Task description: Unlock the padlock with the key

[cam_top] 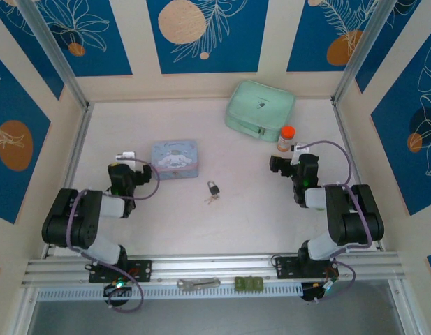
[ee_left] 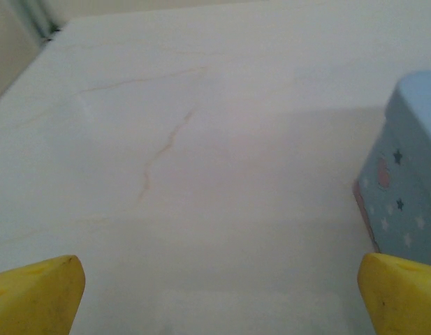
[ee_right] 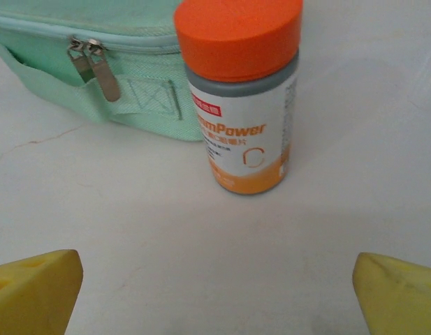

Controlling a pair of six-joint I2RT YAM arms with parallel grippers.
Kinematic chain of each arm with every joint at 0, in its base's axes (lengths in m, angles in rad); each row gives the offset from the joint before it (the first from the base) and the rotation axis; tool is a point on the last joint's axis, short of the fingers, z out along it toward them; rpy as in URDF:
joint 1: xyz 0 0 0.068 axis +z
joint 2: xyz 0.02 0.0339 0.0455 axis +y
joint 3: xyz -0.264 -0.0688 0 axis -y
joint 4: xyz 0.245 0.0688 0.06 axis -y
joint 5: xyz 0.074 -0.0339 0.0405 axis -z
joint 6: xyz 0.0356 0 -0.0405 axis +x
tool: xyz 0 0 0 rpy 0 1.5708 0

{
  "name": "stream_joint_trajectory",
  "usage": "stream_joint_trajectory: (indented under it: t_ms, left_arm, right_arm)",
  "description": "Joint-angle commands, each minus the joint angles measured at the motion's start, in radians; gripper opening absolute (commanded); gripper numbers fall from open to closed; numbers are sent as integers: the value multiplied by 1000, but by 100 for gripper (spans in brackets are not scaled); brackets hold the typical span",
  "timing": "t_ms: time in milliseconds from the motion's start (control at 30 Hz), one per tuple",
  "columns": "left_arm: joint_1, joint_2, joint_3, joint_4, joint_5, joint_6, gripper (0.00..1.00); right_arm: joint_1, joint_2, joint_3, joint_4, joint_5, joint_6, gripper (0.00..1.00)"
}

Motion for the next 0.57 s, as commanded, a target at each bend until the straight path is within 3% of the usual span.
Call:
stream_joint_trajectory:
  t_ms: [0,533]
  left_arm:
    - [-1,1,-7,130,86,44,100]
    - [-1,9,44,46,57,37,100]
  right_arm:
    - [-3,3,-1,72,-25,-23,99]
    - [-5,0,-2,69,-33,-22,99]
